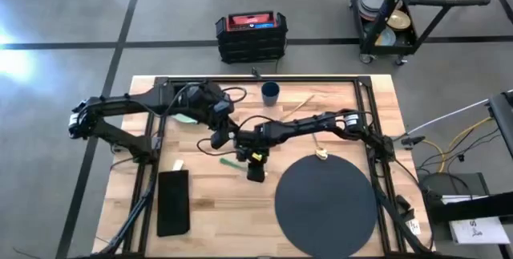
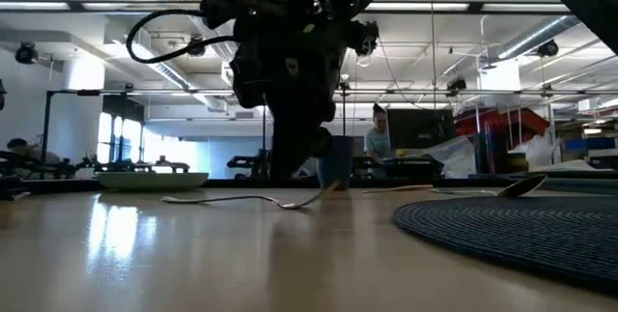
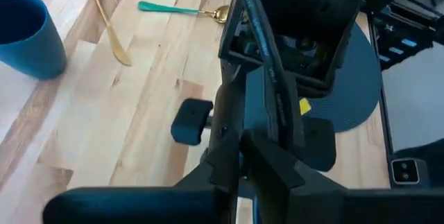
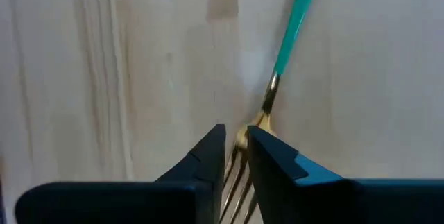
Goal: Set table place
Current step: Adjust the gold knife
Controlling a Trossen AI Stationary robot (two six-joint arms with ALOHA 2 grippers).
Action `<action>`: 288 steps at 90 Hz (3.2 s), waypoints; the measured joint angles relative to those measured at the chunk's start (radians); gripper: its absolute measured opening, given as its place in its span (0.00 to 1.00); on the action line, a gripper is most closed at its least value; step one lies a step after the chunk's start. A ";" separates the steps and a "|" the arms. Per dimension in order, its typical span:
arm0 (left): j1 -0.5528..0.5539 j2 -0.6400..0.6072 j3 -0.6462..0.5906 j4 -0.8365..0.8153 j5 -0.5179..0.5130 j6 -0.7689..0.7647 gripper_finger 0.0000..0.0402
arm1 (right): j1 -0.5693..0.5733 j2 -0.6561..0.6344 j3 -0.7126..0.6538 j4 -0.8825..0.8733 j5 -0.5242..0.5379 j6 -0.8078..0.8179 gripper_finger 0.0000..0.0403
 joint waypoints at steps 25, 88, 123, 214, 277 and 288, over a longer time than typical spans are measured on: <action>-0.026 0.001 -0.030 0.092 0.006 -0.015 0.05 | 0.015 -0.106 -0.143 0.002 0.109 0.008 0.16; -0.108 -0.003 -0.074 0.414 0.034 -0.002 0.05 | -0.013 -0.677 -0.751 0.404 0.336 0.297 0.08; -0.116 0.218 -0.263 0.391 0.018 0.070 0.07 | -0.048 -1.061 -0.879 0.397 0.623 0.351 0.08; -0.147 0.442 -0.221 0.276 -0.024 0.309 0.27 | -0.060 -1.096 -0.922 0.225 0.616 0.365 0.09; -0.164 0.536 -0.226 0.311 -0.049 0.253 0.21 | -0.060 -1.096 -0.966 0.227 0.616 0.360 0.07; -0.164 0.533 -0.227 0.312 -0.066 0.218 0.08 | -0.060 -1.096 -0.970 0.230 0.616 0.360 0.06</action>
